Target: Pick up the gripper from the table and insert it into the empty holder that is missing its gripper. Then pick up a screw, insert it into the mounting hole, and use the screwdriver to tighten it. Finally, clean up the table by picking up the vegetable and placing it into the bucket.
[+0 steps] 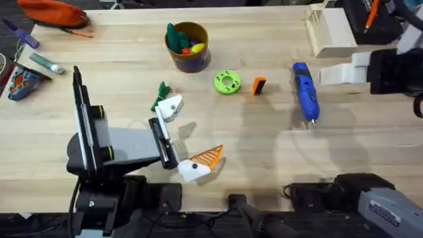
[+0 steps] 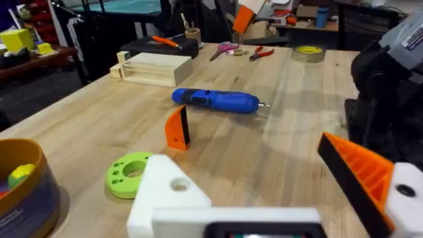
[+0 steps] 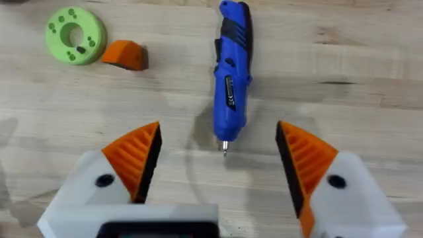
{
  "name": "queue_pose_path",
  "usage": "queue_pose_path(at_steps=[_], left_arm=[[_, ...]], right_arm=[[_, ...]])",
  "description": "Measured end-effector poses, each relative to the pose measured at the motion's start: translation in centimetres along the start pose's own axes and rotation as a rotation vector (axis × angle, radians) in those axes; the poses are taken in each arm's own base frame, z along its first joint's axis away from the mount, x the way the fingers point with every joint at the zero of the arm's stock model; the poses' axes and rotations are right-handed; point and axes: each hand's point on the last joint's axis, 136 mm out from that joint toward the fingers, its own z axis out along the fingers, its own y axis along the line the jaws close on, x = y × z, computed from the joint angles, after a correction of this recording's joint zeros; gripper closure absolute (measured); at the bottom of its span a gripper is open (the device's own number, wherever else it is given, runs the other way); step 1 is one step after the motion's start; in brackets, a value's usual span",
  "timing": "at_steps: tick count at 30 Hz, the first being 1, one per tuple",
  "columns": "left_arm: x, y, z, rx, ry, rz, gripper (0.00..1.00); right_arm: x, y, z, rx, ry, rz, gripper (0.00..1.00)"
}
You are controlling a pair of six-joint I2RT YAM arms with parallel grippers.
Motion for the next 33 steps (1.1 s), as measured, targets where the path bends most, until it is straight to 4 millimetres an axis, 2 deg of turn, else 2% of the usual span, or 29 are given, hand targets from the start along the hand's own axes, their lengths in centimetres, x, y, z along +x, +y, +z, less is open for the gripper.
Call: queue_pose_path(at_steps=[33], left_arm=[[-0.01,0.04,0.00,-0.002,0.000,-0.029,0.014]], right_arm=[[0.00,0.00,0.01,0.000,0.000,0.000,0.008]])
